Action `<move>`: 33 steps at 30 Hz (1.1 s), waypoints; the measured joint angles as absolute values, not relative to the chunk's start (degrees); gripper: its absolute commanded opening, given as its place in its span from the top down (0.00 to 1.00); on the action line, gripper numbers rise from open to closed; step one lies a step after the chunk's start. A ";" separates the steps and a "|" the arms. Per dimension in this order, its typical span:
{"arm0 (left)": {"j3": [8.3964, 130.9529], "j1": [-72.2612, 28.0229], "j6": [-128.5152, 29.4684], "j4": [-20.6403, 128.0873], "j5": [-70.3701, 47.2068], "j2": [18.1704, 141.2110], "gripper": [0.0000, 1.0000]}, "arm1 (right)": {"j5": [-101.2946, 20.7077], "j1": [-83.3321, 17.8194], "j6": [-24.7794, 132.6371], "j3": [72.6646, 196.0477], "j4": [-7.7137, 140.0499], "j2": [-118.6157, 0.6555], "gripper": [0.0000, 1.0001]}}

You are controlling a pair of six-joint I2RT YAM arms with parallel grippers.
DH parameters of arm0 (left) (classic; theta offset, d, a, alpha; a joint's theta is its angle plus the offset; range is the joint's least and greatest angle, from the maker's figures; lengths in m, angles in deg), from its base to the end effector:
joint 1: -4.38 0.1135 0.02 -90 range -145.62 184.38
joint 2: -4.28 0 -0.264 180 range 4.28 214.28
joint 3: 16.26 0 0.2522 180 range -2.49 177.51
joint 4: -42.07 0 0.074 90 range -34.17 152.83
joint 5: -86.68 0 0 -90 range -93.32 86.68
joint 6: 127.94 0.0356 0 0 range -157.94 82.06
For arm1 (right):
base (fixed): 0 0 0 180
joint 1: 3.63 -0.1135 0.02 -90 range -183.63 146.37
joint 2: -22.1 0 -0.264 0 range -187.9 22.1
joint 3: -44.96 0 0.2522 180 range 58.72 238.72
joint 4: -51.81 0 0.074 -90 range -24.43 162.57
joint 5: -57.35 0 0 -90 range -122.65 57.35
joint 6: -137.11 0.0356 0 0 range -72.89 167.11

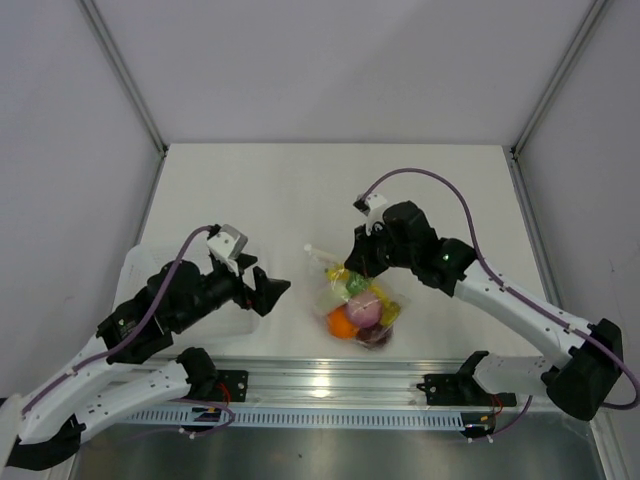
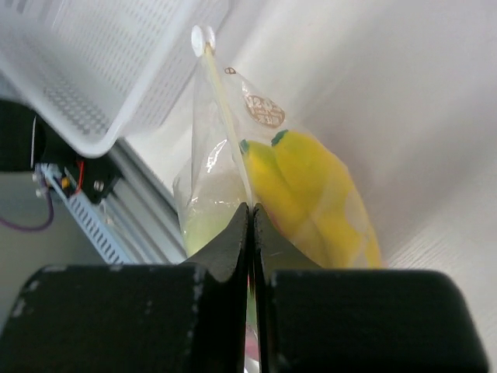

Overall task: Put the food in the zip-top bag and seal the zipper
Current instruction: Place the zipper food storage bag at the center of the board.

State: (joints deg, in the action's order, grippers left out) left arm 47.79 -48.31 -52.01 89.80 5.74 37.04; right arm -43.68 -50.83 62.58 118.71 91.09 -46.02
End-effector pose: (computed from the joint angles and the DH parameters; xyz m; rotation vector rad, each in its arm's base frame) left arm 0.0761 -0.0906 0.3564 0.5230 1.8337 -0.6570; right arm 0.1739 0.1978 0.3229 -0.7318 2.1465 0.8176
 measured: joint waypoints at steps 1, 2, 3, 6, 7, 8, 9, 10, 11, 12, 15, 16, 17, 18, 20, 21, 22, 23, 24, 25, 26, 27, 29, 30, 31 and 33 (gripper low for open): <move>47.79 -48.31 -52.01 89.39 5.65 36.51 0.00 | -44.53 -48.91 62.86 119.47 91.05 -47.02 1.00; 47.79 -48.31 -52.01 89.10 5.56 36.12 0.00 | -45.36 -47.22 63.17 120.04 91.07 -47.98 1.00; 47.79 -48.31 -52.01 88.93 5.46 35.90 0.01 | -46.50 -45.19 63.45 120.63 90.98 -49.12 1.00; 47.48 -48.31 -52.03 88.40 4.97 35.55 0.01 | -49.54 -40.38 64.04 122.31 90.52 -53.21 1.00; 47.15 -48.31 -52.05 88.14 4.76 35.33 0.01 | -50.28 -38.90 64.24 122.66 90.00 -54.72 1.00; 46.76 -48.31 -52.05 88.06 4.41 35.09 0.01 | -50.72 -37.56 64.37 122.77 89.45 -56.09 1.00; 46.34 -48.31 -52.05 88.01 4.01 34.85 0.01 | -51.15 -36.36 64.50 122.80 89.10 -57.29 1.00; 45.93 -48.31 -52.05 88.01 3.71 34.63 0.01 | -51.53 -35.16 64.68 122.82 88.77 -58.39 1.00; 45.65 -48.31 -52.05 88.08 3.44 34.50 0.00 | -51.83 -34.00 64.92 122.82 88.31 -59.39 1.00; 45.40 -48.31 -52.05 88.06 3.25 34.41 0.01 | -52.18 -32.95 65.09 122.84 87.68 -60.35 1.00; 44.92 -48.31 -52.07 87.95 2.15 34.13 0.00 | -52.23 -29.15 65.38 123.74 86.72 -63.46 1.00; 44.73 -48.31 -52.10 87.77 1.83 34.04 0.01 | -52.03 -27.70 65.35 124.54 86.78 -64.73 1.00; 44.51 -48.31 -52.12 87.62 1.46 33.91 0.01 | -51.74 -26.15 65.33 125.62 86.61 -66.26 1.00; 44.25 -48.31 -52.29 87.55 1.00 33.78 0.01 | -51.15 -25.06 65.29 126.40 86.35 -67.39 1.00; 43.63 -48.31 -52.71 87.22 0.23 33.54 0.01 | -50.43 -21.93 65.18 128.57 86.09 -70.28 1.00; 43.33 -48.31 -52.99 87.12 -0.21 33.41 0.01 | -50.02 -20.56 65.05 129.66 85.76 -71.68 1.00; 43.11 -48.31 -53.08 87.09 -0.56 33.32 0.00 | -49.52 -19.31 65.03 130.62 85.34 -73.12 1.00; 42.74 -48.31 -53.23 86.81 -0.80 33.10 0.01 | -49.19 -17.80 64.89 131.56 84.86 -74.58 1.00; 42.39 -48.31 -53.49 86.72 -1.08 32.86 0.01 | -49.01 -16.65 64.85 132.28 84.32 -75.96 1.00; 42.08 -48.31 -53.63 86.68 -1.21 32.60 0.01 | -48.97 -15.53 64.87 132.76 83.64 -77.34 1.00; 41.84 -48.31 -53.98 86.63 -1.39 32.40 0.01 | -48.95 -14.59 64.89 132.98 83.18 -78.41 1.00; 41.67 -48.31 -54.09 86.57 -1.60 32.25 0.00 | -48.99 -13.37 64.96 133.07 82.68 -79.65 1.00; 41.32 -48.31 -54.37 86.33 -1.93 32.08 0.00 | -49.21 -11.40 65.40 132.96 82.06 -81.75 1.00; 41.27 -48.31 -54.48 86.35 -2.04 32.01 0.01 | -49.27 -10.46 65.57 132.59 81.43 -82.45 1.00; 41.23 -48.31 -54.50 86.28 -2.11 31.97 0.01 | -49.32 -9.72 65.83 131.89 80.64 -82.87 1.00; 41.01 -48.31 -54.57 85.98 -2.11 31.79 0.00 | -49.23 -8.49 66.36 130.18 79.33 -83.00 1.00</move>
State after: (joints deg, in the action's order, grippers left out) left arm 41.01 -48.31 -54.57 85.98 -2.11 31.79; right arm -49.23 -8.49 66.36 130.18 79.33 -83.00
